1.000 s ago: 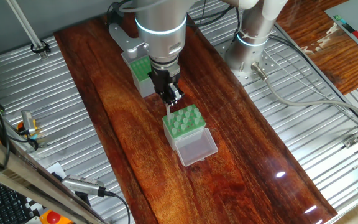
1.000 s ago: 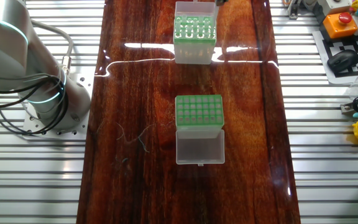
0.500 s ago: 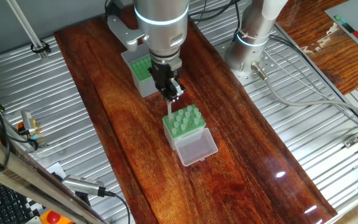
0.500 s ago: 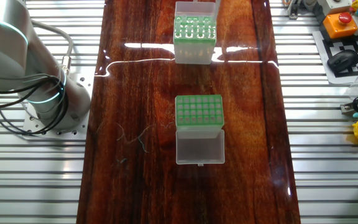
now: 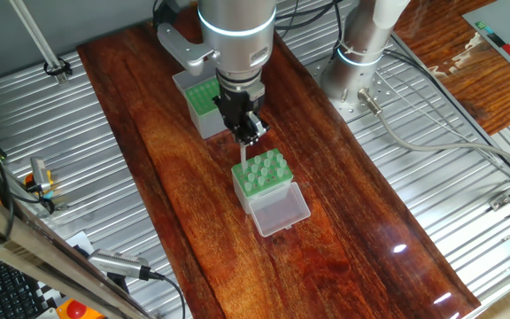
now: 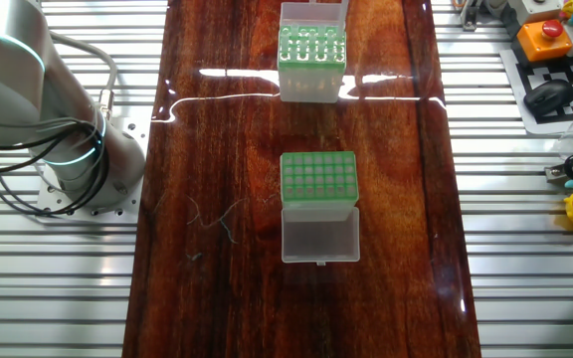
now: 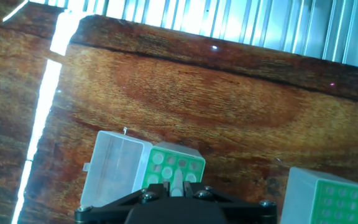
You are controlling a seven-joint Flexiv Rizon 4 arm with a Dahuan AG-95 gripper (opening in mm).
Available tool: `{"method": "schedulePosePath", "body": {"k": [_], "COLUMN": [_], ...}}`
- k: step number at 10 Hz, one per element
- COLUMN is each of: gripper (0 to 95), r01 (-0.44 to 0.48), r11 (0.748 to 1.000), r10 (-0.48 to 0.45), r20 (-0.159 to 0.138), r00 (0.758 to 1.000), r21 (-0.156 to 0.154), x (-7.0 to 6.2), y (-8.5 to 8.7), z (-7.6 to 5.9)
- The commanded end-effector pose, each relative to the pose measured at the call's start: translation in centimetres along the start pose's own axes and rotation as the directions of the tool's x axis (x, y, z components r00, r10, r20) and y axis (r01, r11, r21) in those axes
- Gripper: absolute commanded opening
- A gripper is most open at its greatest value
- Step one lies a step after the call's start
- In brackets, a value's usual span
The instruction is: Transfer all large pipette tips from one holder to another
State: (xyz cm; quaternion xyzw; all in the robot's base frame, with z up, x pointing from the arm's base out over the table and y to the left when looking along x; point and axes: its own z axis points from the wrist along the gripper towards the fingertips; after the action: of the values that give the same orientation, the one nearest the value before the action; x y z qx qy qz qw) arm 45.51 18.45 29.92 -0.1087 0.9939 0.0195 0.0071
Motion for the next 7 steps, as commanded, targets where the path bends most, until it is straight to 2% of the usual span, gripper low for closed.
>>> {"method": "schedulePosePath", "body": {"k": [1, 2, 4, 6, 7], "gripper": [0.0, 0.0, 0.0, 0.0, 0.0], "r01": [-0.013, 0.007, 0.109, 0.174, 0.186], "r11": [1.0, 1.0, 0.994, 0.985, 0.983], "r10": [0.013, -0.007, -0.109, -0.174, -0.186], "r20": [0.0, 0.001, -0.001, 0.001, -0.001], "r00": [1.0, 1.0, 0.994, 0.985, 0.983], "r21": [0.002, -0.003, -0.007, -0.01, -0.009], "x": [0.0, 0.2, 1.4, 2.7, 2.7], "y": [0.0, -0.9, -5.2, -7.2, -7.2], "z": [0.0, 0.2, 0.7, 1.0, 1.0]}}
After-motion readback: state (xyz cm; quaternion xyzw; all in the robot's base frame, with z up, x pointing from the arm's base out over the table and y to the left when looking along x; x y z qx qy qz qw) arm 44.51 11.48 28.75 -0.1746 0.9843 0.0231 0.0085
